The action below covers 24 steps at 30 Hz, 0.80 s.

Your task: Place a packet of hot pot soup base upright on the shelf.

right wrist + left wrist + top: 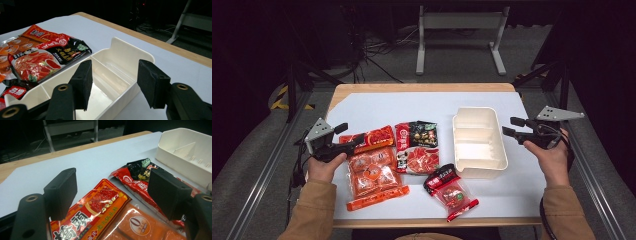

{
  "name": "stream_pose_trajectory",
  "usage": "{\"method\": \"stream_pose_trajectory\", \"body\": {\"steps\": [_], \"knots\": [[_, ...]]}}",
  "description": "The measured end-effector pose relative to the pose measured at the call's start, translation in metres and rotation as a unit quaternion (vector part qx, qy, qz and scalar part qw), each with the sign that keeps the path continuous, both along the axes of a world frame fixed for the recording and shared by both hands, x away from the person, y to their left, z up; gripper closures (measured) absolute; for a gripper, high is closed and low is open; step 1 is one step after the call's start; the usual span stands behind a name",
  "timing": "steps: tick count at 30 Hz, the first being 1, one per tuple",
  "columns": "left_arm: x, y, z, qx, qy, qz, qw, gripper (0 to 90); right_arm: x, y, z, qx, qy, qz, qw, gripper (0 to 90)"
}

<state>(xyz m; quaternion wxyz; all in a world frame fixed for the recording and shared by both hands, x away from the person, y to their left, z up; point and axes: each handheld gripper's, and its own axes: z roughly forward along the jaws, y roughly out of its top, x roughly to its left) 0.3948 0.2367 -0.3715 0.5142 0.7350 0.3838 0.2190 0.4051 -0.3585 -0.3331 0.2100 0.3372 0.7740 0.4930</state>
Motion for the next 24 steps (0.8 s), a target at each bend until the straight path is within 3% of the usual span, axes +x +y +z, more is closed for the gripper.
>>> {"method": "stream_pose_trajectory", "body": {"steps": [10, 14, 21, 24], "knots": [[0.012, -0.014, 0.006, 0.002, 0.003, -0.019, 0.9998, 24.6, 0.000, -0.004, 0.000, 0.006, 0.001, -0.003, 1.0000, 45.0], [0.020, -0.018, 0.007, -0.007, 0.009, -0.024, 0.9997, 24.7, 0.000, -0.005, 0.001, 0.012, 0.002, -0.004, 0.9999, 44.5], [0.045, -0.031, 0.011, -0.010, 0.025, -0.030, 0.9992, 23.6, 0.002, -0.007, -0.002, 0.018, 0.008, -0.004, 0.9998, 43.2], [0.052, -0.039, 0.014, 0.003, 0.027, -0.037, 0.9989, 23.2, 0.002, -0.011, -0.004, 0.021, 0.013, -0.008, 0.9997, 42.8]]}}
